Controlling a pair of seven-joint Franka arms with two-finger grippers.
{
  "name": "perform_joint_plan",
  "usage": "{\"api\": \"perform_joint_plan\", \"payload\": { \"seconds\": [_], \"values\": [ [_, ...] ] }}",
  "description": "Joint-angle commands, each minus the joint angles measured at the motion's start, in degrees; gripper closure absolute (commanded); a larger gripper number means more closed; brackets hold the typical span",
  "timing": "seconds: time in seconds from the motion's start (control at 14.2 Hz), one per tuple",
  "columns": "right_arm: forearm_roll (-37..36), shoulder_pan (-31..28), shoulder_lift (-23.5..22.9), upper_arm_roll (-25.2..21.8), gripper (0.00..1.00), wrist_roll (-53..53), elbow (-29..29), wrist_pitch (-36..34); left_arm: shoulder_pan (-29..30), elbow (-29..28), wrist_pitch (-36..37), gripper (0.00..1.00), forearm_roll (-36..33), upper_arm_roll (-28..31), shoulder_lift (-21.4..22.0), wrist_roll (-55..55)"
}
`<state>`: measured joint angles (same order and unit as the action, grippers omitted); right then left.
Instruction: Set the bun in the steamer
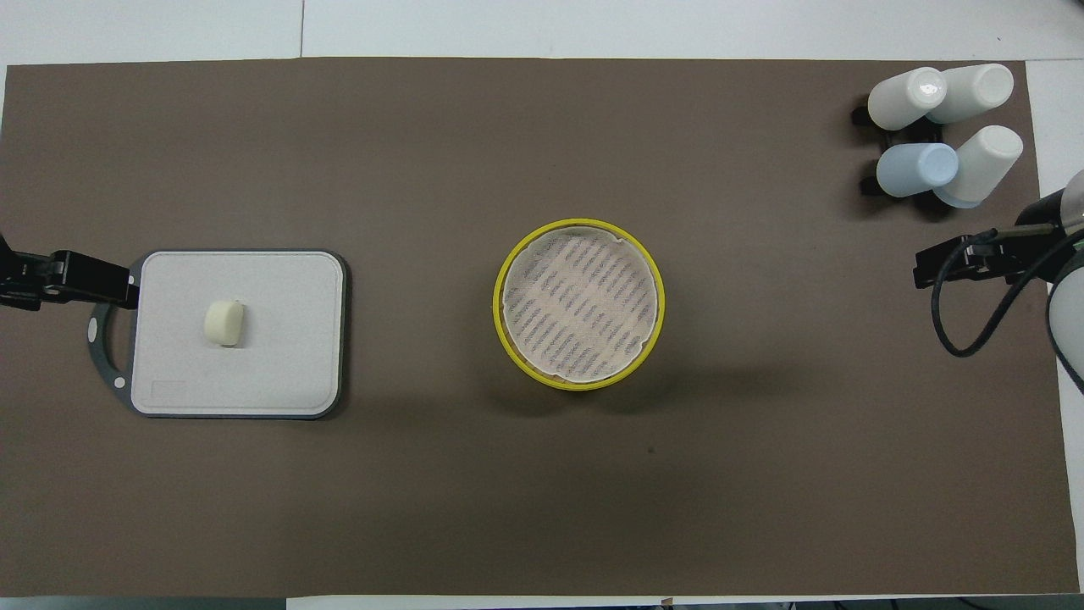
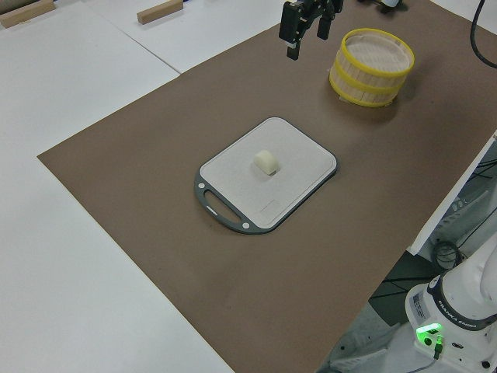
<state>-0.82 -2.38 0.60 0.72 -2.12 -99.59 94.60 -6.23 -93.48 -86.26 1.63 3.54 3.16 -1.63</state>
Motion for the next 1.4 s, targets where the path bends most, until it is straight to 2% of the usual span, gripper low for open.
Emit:
{"api": "perform_joint_plan", "payload": {
  "seconds": [0.0,0.35,0.56,0.7,0.98,1.12,1.33],
  "values": [
    [0.91,-0.35,0.37,0.24,0.0,-1.04,-0.52,-0.56,-0.89,-1.62,-1.28,0.0,-1.19,0.41,1.32,0.58],
    [0.91,-0.35,0.28,0.33,0.0,-1.13,-0.52,-0.3,-0.72,-2.84,-1.8,0.0,-1.19,0.5,1.58,0.58],
    [0.91,-0.08,0.37,0.5,0.0,-0.87,-0.61,1.01,-0.01,-8.89,-7.32,0.0,-1.19,0.59,4.03,-0.03],
    [0.91,0.44,0.63,1.29,0.0,0.61,-2.09,4.87,0.08,-13.46,-11.89,0.0,-1.19,0.94,4.57,-0.82],
    [0.91,11.4,-0.15,1.91,0.0,14.21,-4.82,11.8,2.88,-22.95,-22.78,0.0,-1.19,1.03,4.05,-9.77],
    [0.91,16.85,-2.96,1.91,0.0,20.55,-4.39,17.87,3.85,-26.91,-29.19,0.0,-1.19,1.03,1.86,-12.77],
    [1.26,24.14,-6.91,2.0,0.0,28.97,-1.86,20.01,4.91,-32.36,-37.46,0.0,-1.19,1.03,-0.08,-14.89]
  ]
}}
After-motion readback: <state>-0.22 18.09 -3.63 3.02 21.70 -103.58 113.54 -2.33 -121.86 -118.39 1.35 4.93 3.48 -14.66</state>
